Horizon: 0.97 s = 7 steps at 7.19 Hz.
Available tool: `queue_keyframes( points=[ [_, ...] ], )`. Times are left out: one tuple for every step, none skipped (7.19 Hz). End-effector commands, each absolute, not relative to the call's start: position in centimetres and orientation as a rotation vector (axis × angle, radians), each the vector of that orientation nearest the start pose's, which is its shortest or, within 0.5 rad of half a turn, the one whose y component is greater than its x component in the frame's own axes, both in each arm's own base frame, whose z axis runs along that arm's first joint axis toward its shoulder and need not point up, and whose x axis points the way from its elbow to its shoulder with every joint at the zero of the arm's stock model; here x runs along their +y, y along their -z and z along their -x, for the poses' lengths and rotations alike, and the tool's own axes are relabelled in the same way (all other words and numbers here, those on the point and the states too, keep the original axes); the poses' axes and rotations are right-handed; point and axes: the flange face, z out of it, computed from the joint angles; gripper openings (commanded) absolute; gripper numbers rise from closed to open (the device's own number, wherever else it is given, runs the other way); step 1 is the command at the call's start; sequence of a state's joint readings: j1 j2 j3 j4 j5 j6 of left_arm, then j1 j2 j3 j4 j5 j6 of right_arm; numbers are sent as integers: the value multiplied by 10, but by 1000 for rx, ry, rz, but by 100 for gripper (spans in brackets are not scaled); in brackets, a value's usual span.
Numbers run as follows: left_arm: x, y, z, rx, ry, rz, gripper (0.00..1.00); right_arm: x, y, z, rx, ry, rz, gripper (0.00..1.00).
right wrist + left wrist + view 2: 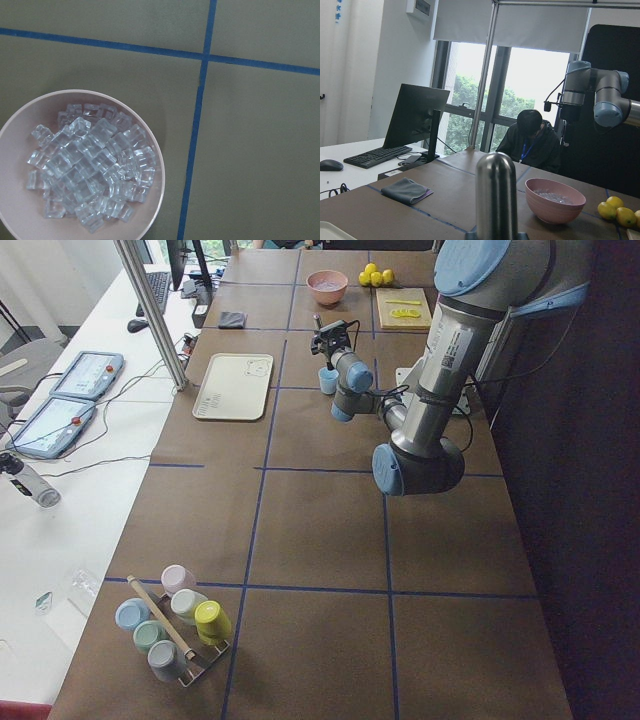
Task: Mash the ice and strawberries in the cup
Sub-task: 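Press the muddler down into the cup contents with the left gripper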
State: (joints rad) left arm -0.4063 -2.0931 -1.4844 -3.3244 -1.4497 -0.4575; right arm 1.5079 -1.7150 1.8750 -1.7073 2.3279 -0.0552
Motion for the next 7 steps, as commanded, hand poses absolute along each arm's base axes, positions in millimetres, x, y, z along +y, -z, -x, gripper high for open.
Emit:
queue_keyframes(
  points=[
    [-364, -221, -507, 1528, -249, -1566, 1, -431, -592, -38, -758, 122, -18, 99],
    [-364, -222, -507, 1525, -250, -1564, 1, -430, -594, -38, -757, 120, -14, 99],
    [-365, -232, -514, 1511, -257, -1550, 1, -430, -594, -38, -757, 120, -14, 99],
    [-367, -248, -523, 1509, -257, -1548, 1, -430, -595, -38, -757, 120, -12, 99],
    [-368, -257, -528, 1492, -269, -1557, 1, -430, -595, -38, -757, 120, -12, 99],
    [-357, -261, -538, 1483, -287, -1556, 1, -430, -595, -38, -757, 120, -12, 99],
    [-355, -260, -541, 1478, -278, -1559, 1, -430, -595, -38, -757, 120, -12, 99]
  ],
)
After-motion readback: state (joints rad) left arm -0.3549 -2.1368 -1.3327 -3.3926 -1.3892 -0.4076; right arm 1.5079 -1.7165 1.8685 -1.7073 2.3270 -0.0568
